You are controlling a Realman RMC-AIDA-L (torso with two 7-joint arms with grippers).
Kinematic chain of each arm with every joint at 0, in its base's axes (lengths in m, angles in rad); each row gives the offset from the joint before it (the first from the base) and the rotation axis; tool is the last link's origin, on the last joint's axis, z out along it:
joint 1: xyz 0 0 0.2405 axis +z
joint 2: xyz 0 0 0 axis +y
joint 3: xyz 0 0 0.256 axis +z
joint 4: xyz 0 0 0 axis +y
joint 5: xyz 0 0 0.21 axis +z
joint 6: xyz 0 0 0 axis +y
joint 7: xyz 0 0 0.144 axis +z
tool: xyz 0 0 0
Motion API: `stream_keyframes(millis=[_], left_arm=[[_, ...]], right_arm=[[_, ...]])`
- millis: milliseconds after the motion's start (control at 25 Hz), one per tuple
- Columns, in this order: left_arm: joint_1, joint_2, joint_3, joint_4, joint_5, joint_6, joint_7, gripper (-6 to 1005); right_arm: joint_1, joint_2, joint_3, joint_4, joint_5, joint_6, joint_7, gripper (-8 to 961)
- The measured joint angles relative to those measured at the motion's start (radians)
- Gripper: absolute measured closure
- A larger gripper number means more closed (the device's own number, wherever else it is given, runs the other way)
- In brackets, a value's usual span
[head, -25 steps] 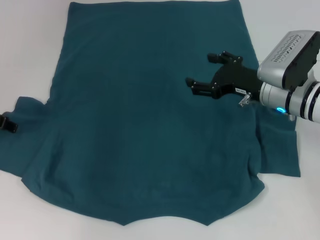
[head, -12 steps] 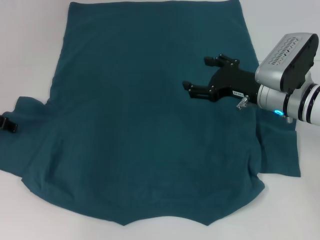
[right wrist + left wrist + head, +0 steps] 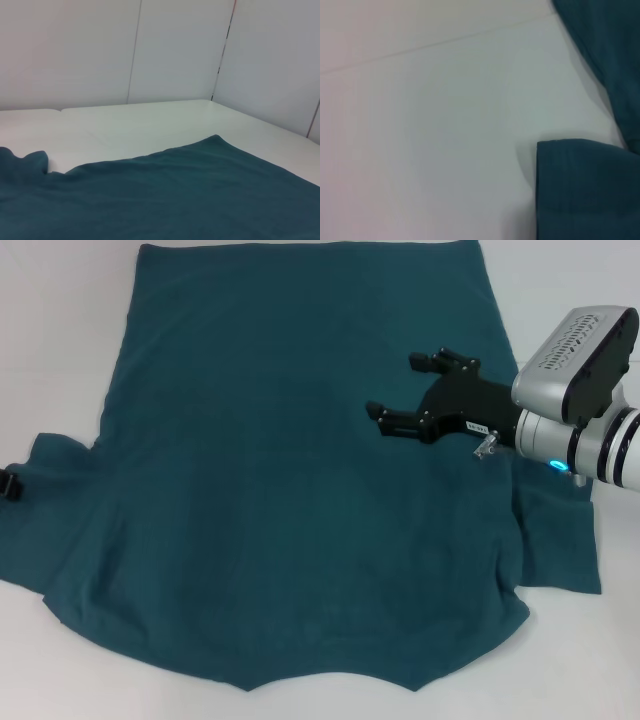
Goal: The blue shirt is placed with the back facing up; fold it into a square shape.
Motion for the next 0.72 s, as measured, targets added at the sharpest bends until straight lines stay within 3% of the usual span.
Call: stream_keyframes(millis=[160, 480, 720], left_arm=[[0.001, 0.000, -0.005, -0.003, 0.000, -0.018, -0.039, 459], [0.005, -0.004, -0.034, 0.000, -0.001, -0.047, -0.030, 853], [-0.004, -0.002, -0.038, -0.004, -0.001, -0.033, -0.028, 973]], right_arm=[[0.001, 0.000, 0.001, 0.000, 0.000, 0.001, 0.000, 11], [0.003, 0.000, 0.003, -0.001, 0.000, 0.004, 0.000, 11], [0.002, 0.000, 0.003, 0.000, 0.000, 0.002, 0.000, 11]])
